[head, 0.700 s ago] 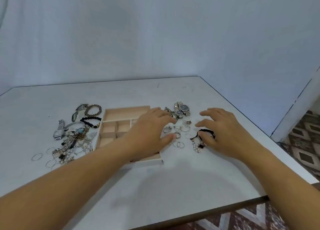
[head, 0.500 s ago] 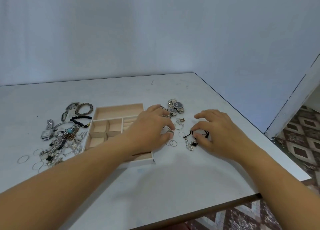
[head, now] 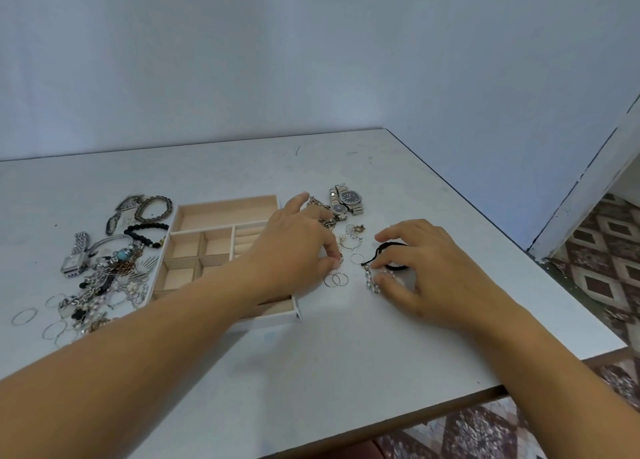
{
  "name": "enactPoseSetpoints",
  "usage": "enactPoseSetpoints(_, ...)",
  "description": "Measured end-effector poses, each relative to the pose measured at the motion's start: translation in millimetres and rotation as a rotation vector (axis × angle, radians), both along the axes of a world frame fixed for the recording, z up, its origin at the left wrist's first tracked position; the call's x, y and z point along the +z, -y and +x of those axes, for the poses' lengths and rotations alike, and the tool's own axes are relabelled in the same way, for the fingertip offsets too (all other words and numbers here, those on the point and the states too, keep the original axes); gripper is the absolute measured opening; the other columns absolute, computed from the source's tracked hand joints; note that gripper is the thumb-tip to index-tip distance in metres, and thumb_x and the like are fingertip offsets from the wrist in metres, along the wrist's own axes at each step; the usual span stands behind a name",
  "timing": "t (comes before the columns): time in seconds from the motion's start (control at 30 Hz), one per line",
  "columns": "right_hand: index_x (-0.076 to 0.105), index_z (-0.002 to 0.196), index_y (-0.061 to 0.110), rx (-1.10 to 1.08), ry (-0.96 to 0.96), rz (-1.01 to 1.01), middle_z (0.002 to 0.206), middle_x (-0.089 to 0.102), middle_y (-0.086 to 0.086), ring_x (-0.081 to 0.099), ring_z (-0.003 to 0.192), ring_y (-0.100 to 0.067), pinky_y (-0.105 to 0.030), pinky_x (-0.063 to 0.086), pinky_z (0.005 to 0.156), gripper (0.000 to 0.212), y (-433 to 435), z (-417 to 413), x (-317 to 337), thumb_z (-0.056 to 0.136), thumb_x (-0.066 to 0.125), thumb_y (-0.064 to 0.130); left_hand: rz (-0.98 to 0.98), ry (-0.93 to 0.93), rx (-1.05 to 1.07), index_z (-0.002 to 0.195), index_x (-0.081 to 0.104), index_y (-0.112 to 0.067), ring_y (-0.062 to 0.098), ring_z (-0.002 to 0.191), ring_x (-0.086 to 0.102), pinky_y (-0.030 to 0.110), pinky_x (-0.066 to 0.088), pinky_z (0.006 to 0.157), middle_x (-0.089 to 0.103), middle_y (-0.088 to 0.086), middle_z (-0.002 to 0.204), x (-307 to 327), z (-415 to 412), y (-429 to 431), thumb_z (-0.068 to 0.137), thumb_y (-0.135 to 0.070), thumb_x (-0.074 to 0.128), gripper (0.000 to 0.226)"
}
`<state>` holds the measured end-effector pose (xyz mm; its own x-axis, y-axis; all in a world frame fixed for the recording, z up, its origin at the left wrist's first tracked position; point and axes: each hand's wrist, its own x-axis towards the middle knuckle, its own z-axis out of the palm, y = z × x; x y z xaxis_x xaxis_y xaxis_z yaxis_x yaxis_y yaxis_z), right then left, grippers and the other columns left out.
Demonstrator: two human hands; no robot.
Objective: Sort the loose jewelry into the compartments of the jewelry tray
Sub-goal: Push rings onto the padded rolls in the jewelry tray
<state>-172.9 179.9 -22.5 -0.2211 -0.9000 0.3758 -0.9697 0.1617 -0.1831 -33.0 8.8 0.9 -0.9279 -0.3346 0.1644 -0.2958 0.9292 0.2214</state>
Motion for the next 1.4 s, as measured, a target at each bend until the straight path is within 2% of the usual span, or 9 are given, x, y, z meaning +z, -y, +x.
enactPoseSetpoints(0.4,0.070,0.093,0.027,0.079,-0.050,0.030,0.113,0.063,0.004,0.054,0.110,-0.017,-0.032,0.039,0.088,0.035,22,14,8,0.081,0.050,0.052,0.049,-0.180,-0.059,0.087,0.053,-0.039,0.020,0.135,0.031,0.034,0.020,0.115,0.057,-0.013,0.119,-1,19,21,0.089,-0.030,0.061,0.011)
enactPoseSetpoints(0.5,0.070,0.097,0.028,0.105,-0.073,0.082,0.116,0.061,0.004,0.052,0.114,-0.018,-0.034,0.038,0.092,0.037,32,19,14,0.081,0.050,0.054,0.068,-0.209,-0.072,0.085,0.055,-0.037,0.020,0.122,0.045,0.040,0.032,0.108,0.063,-0.010,0.110,2,28,29,0.087,-0.027,0.064,0.013)
enactPoseSetpoints(0.67,0.067,0.107,0.036,0.111,-0.050,0.202,0.133,0.047,0.009,0.032,0.130,-0.012,-0.031,0.024,0.104,0.029,43,24,19,0.085,0.058,0.052,0.065,-0.239,-0.053,0.087,0.062,-0.029,0.008,0.110,0.044,0.026,0.037,0.092,0.062,-0.012,0.101,-2,44,31,0.087,-0.022,0.062,0.007)
enactPoseSetpoints(0.83,0.065,0.097,0.038,0.030,0.106,0.251,0.119,0.043,0.016,0.028,0.124,-0.009,-0.024,0.019,0.094,0.018,48,26,19,0.081,0.065,0.047,0.051,-0.243,-0.067,0.090,0.064,-0.027,0.006,0.108,0.045,0.018,0.031,0.084,0.063,-0.011,0.099,-5,48,32,0.087,-0.023,0.063,0.005)
enactPoseSetpoints(1.07,0.054,0.084,0.036,-0.042,0.150,0.361,0.111,0.038,0.014,0.026,0.119,-0.013,-0.024,0.017,0.092,0.022,54,23,24,0.076,0.068,0.051,0.047,-0.236,-0.083,0.090,0.064,-0.024,0.012,0.102,0.051,0.026,0.039,0.085,0.064,-0.010,0.093,-3,52,33,0.087,-0.027,0.058,0.008)
enactPoseSetpoints(1.2,0.054,0.080,0.029,-0.004,0.120,0.347,0.098,0.046,0.012,0.032,0.100,-0.007,-0.024,0.026,0.088,0.021,57,31,29,0.079,0.068,0.044,0.048,-0.221,-0.040,0.094,0.060,-0.025,0.005,0.100,0.046,0.006,0.031,0.078,0.060,-0.016,0.096,1,58,31,0.091,-0.025,0.056,0.005)
enactPoseSetpoints(1.27,0.054,0.075,0.025,0.013,0.234,0.295,0.081,0.054,0.012,0.045,0.079,-0.005,-0.024,0.038,0.073,0.021,58,38,34,0.079,0.071,0.036,0.042,-0.220,-0.024,0.096,0.059,-0.025,0.003,0.098,0.044,0.000,0.029,0.079,0.057,-0.017,0.097,2,62,32,0.092,-0.025,0.055,0.006)
enactPoseSetpoints(1.33,0.057,0.075,0.022,0.033,0.338,0.214,0.070,0.055,0.013,0.048,0.062,0.000,-0.022,0.039,0.060,0.017,60,44,38,0.080,0.072,0.028,0.025,-0.224,-0.012,0.098,0.059,-0.024,0.003,0.096,0.044,-0.002,0.028,0.079,0.055,-0.018,0.096,4,67,33,0.093,-0.024,0.054,0.008)
enactPoseSetpoints(1.4,0.062,0.083,0.021,0.064,0.339,0.145,0.073,0.057,0.018,0.051,0.066,0.004,-0.021,0.040,0.063,0.005,65,50,43,0.084,0.067,0.020,0.026,-0.231,0.010,0.100,0.059,-0.023,0.004,0.093,0.044,0.004,0.031,0.076,0.056,-0.016,0.097,5,72,37,0.093,-0.023,0.054,0.009)
